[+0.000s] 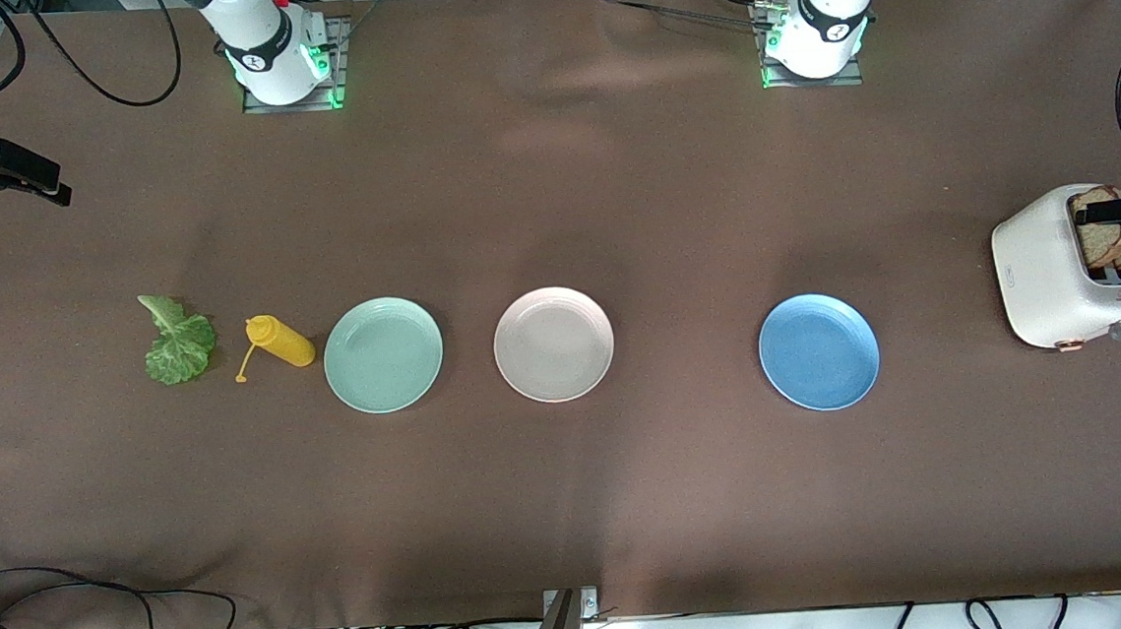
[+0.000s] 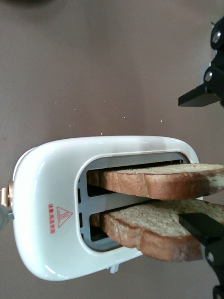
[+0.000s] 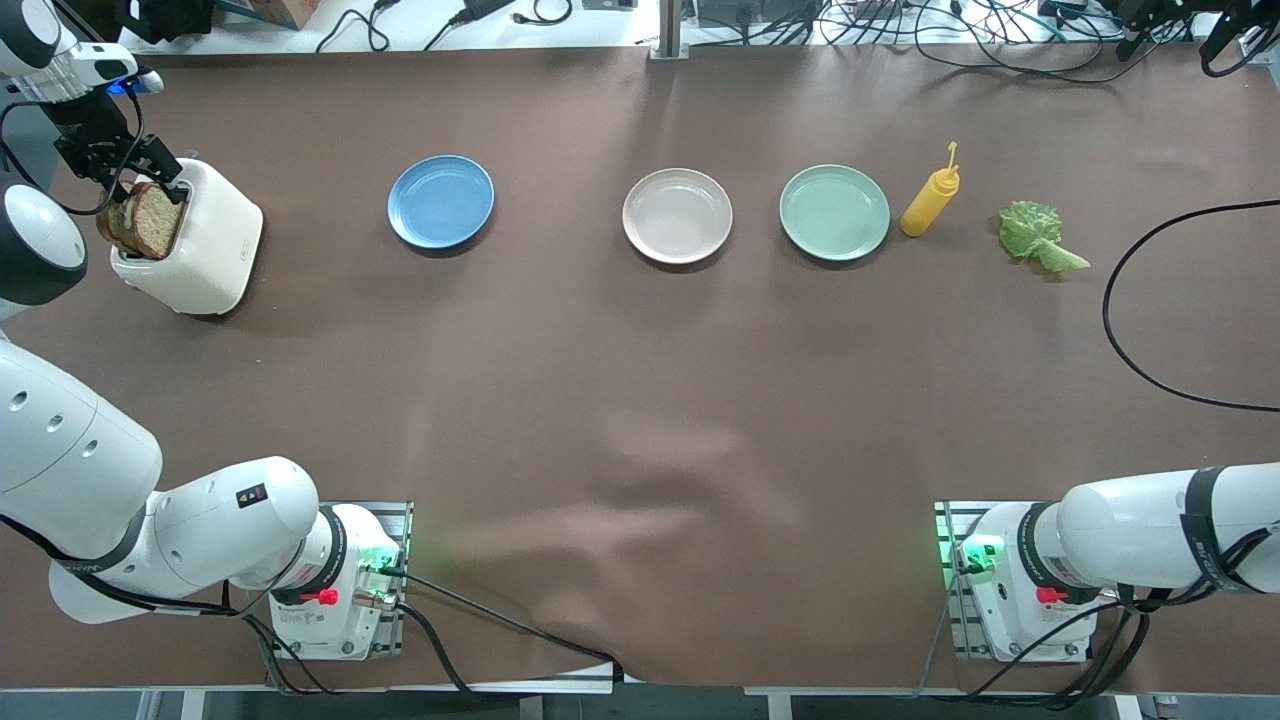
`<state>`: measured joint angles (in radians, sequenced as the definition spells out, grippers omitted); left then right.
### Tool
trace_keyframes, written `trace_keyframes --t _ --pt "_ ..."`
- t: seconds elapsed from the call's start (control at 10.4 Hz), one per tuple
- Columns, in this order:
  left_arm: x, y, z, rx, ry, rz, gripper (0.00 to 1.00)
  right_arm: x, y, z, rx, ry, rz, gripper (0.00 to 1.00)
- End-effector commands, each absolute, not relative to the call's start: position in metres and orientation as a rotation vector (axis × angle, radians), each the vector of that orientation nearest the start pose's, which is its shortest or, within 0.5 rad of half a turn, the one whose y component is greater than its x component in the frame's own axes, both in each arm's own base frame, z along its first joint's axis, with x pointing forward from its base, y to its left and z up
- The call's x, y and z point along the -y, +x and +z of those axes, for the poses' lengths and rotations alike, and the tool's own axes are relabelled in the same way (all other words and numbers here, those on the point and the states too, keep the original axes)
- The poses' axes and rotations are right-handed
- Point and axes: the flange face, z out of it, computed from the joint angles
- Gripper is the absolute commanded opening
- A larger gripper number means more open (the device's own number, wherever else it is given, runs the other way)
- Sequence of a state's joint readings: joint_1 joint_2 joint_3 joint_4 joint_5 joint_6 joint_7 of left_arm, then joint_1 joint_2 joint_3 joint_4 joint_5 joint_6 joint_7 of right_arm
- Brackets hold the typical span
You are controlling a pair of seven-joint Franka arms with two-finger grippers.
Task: Make sandwich on beige plate with both arms
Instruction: 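Reach the left gripper down to the toaster and grasp a bread slice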
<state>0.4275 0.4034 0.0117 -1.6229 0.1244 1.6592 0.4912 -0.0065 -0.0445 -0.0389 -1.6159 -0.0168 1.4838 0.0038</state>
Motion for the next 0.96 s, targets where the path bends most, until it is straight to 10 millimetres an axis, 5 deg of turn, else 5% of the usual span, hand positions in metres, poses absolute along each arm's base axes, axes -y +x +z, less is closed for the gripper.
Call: trace_keyframes --t 0.0,0.1,0.19,0.29,0.58,0.87 --pt "-0.278 0.560 0.362 -0.129 -3.171 0.614 0.63 0.025 0.529 0.620 -0.063 -3.145 0.131 1.00" --pt "-0.280 0.559 0.362 -0.133 -3.176 0.612 0.44 0.025 0.530 0.619 -0.063 -3.145 0.131 1.00" --pt "-0.289 0.556 0.363 -0.128 -3.184 0.605 0.10 0.026 0.535 0.614 -0.065 -3.144 0.133 1.00" --pt "-0.291 0.556 0.365 -0.164 -3.185 0.598 0.00 0.026 0.539 0.610 -0.065 -3.144 0.131 1.00" --pt "-0.294 0.557 0.375 -0.248 -3.188 0.577 0.00 0.025 0.539 0.610 -0.063 -3.145 0.131 1.00" --pt "-0.292 0.559 0.420 -0.276 -3.200 0.631 0.00 0.025 0.539 0.611 -0.063 -3.145 0.131 1.00"
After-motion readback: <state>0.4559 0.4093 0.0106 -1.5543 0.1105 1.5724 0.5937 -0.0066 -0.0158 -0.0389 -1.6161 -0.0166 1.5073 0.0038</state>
